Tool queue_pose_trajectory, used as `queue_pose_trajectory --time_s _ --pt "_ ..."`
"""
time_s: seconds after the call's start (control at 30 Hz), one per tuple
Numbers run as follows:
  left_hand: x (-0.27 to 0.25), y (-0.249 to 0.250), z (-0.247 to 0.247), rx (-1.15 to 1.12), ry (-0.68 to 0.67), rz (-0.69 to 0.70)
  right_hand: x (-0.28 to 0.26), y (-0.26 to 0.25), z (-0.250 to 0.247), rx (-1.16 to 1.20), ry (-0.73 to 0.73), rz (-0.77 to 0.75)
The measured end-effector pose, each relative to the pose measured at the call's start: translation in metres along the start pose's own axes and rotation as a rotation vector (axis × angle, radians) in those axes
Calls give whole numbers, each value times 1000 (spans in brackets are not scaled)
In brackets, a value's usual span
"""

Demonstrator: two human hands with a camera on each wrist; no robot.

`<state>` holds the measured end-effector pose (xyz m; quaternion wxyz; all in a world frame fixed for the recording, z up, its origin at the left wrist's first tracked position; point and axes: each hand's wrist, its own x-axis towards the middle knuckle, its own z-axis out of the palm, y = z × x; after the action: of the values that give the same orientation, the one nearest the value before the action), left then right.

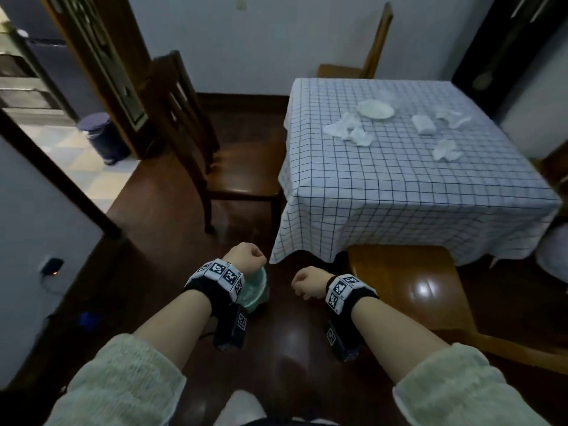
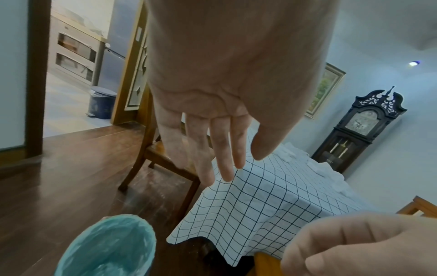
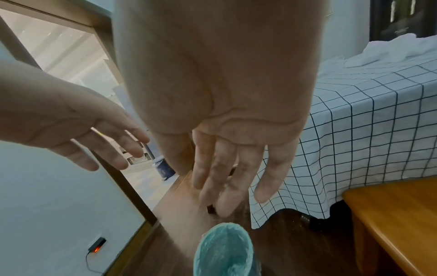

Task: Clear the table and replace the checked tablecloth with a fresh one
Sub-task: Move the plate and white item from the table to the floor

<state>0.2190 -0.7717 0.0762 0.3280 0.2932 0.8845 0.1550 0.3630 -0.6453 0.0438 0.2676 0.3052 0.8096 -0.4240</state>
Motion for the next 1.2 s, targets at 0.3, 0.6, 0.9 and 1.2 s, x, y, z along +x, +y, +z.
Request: queue_pose_trajectory --time_s 0.3,0.6,0.9,1.2 --pt "132 32 -51 0 -41 65 77 -12 -98 66 96 75" --pt "266 99 -117 115 -108 256 148 -38 -208 308 357 88" --pt "354 180 -115 163 -215 413 176 1 -305 492 546 124" --pt "477 322 -109 327 -153 451 251 74 -458 352 659 127"
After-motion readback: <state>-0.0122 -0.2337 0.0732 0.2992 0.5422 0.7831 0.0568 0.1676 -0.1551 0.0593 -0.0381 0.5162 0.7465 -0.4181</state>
